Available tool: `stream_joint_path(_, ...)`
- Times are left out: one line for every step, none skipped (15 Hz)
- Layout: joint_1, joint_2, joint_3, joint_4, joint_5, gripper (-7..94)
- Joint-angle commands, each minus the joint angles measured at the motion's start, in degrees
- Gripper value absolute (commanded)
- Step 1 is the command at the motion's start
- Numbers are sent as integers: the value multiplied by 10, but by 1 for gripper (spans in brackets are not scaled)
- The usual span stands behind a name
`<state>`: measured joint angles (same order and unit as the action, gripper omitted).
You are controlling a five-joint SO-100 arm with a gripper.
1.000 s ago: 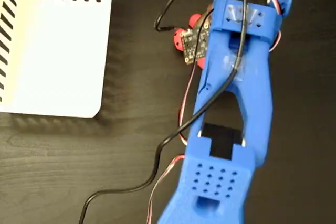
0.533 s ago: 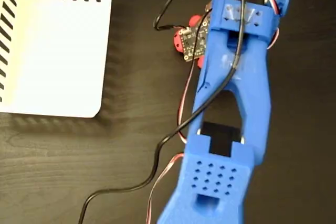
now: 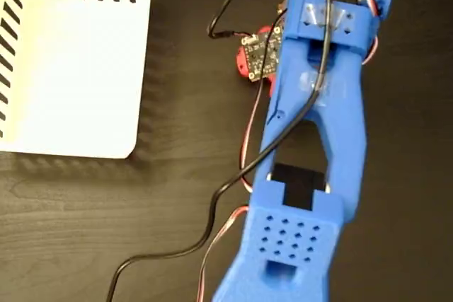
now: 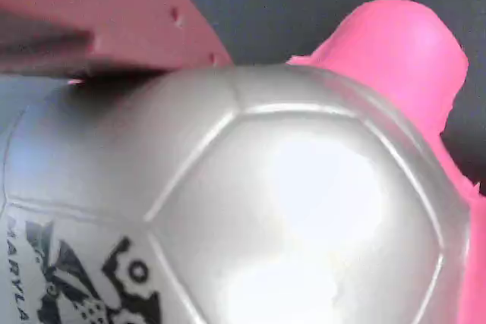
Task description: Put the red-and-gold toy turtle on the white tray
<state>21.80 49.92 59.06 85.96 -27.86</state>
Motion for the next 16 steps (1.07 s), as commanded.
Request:
stream_joint_path(4,105,-23,43,8,0)
stream_joint_path(0,138,-11,43,22,0)
stream_joint_path(-6,174,-2,44,37,0)
stream_joint_path(-17,217,16,40,55,0)
stream_joint_path(-32,282,70,8,76,0)
stream_joint_path(-50,317,72,26,97,0)
stream_joint_path(-69,342,52,62,107,0)
stream_joint_path(-91,366,37,86,118,0)
stream_joint_path(-118,391,39,91,138,0)
stream_joint_path(-149,410,40,94,163,0)
stream_joint_path(-183,415,34,106,187,0)
stream_joint_path(-216,417,33,106,211,0)
stream_joint_path(-250,415,32,106,236,0)
stream_joint_path(-285,405,31,106,253,0)
stream_joint_path(-316,380,22,105,279,0)
stream_joint_path(-343,349,7,104,304,0)
